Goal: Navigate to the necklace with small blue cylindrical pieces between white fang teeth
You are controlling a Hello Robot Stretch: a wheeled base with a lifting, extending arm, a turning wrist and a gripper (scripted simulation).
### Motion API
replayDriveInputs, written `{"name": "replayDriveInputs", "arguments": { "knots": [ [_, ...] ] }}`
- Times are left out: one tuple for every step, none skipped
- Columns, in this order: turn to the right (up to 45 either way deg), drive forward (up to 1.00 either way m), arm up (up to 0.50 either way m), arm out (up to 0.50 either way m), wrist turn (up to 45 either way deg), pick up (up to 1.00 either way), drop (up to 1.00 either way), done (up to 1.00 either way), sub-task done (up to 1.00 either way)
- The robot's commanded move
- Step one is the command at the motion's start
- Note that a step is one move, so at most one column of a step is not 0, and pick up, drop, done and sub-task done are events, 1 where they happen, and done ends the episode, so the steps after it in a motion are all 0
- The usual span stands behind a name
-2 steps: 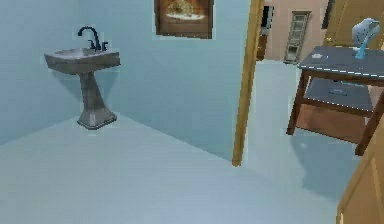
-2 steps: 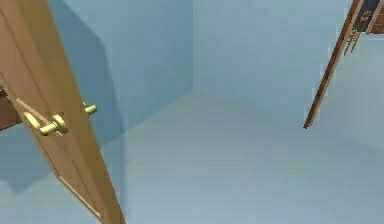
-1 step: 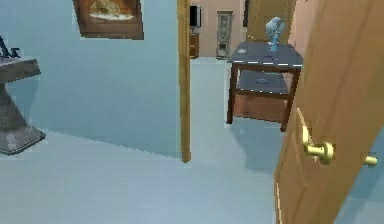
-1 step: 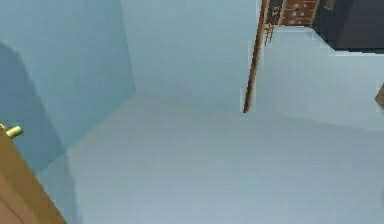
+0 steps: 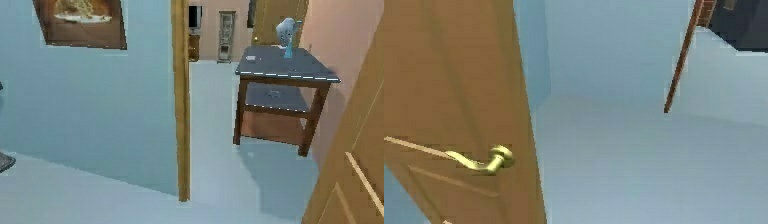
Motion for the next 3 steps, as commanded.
{"name": "replayDriveInputs", "arguments": {
  "knots": [
    [9.0, 0.00, 0.00, 0.00, 0.0, 0.00, 0.00, 0.00, 0.00],
    [0.0, 1.00, 0.00, 0.00, 0.0, 0.00, 0.00, 0.00, 0.00],
    [6.0, 0.00, 0.00, 0.00, 0.0, 0.00, 0.00, 0.00, 0.00]
  ]
}}
